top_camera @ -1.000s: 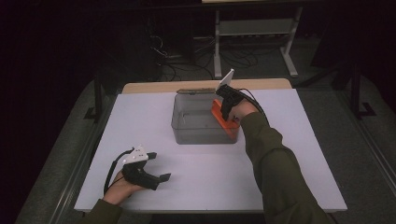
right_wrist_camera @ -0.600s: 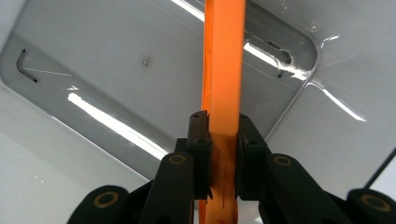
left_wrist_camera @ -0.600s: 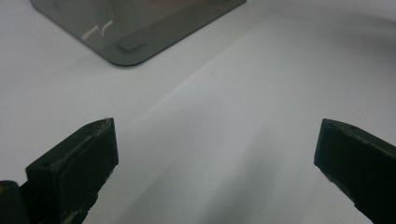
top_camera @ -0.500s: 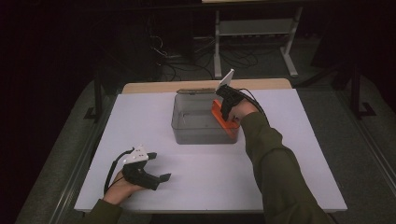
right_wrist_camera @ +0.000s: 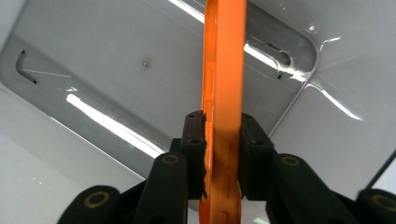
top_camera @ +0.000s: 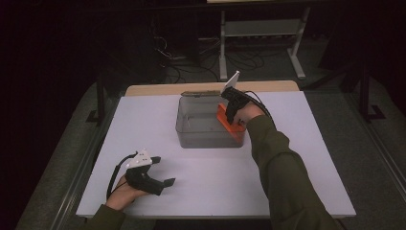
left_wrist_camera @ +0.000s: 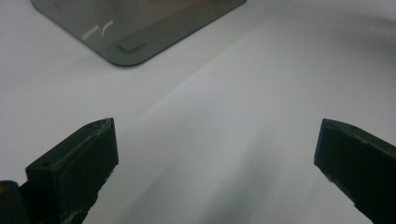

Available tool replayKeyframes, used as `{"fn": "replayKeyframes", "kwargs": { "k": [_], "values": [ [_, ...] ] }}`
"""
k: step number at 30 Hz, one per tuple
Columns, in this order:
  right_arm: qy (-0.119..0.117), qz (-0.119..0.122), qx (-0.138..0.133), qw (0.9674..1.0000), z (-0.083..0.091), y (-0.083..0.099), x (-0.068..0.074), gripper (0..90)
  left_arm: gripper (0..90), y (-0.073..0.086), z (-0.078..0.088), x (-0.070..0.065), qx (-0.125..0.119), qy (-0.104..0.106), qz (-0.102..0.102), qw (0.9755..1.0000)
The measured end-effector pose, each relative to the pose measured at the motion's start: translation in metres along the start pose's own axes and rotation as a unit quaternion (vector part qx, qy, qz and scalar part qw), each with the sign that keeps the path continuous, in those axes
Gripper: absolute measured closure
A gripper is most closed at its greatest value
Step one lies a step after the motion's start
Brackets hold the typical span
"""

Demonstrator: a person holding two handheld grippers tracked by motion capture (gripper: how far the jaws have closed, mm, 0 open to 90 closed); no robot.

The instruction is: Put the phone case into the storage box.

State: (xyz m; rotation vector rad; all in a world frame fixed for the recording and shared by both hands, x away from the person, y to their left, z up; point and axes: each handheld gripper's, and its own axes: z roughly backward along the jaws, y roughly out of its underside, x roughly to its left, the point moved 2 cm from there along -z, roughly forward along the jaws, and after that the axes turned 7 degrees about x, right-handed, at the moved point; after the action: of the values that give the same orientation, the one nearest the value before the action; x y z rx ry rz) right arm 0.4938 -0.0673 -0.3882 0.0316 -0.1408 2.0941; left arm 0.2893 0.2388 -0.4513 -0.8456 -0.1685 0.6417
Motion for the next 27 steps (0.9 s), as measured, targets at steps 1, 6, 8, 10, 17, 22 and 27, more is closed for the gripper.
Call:
{"fn": "replayKeyframes", "kwargs": {
  "k": [1,6,8,10,17,22,27],
  "values": [
    [0.0,0.0,0.0,1.0,0.0,0.0,0.0,72.1,0.0,0.0,0.0,0.0,0.0,0.0,0.0,1.0],
    [0.006,0.005,-0.005,1.0,0.001,0.0,0.001,70.4,0.0,0.0,0.0,0.0,0.0,0.0,-0.001,1.0],
    [0.008,0.006,-0.009,0.9999,0.003,0.0,0.001,70.0,0.0,0.0,0.0,0.0,0.001,0.0,-0.001,1.0],
    [0.01,0.008,-0.013,0.9998,0.005,0.0,0.001,69.3,0.0,0.0,0.0,0.0,0.001,0.0,-0.002,1.0],
    [0.014,0.012,-0.02,0.9996,0.009,0.0,0.003,67.5,0.0,0.0,0.0,0.0,0.001,0.0,-0.002,1.0],
    [0.014,0.014,-0.024,0.9995,0.012,0.001,0.001,66.2,0.0,0.0,0.0,0.0,0.003,0.0,-0.004,1.0],
    [0.015,0.014,-0.033,0.9992,0.016,0.001,0.0,65.5,0.0,0.0,0.0,0.0,0.003,0.0,-0.003,1.0]
  ]
}}
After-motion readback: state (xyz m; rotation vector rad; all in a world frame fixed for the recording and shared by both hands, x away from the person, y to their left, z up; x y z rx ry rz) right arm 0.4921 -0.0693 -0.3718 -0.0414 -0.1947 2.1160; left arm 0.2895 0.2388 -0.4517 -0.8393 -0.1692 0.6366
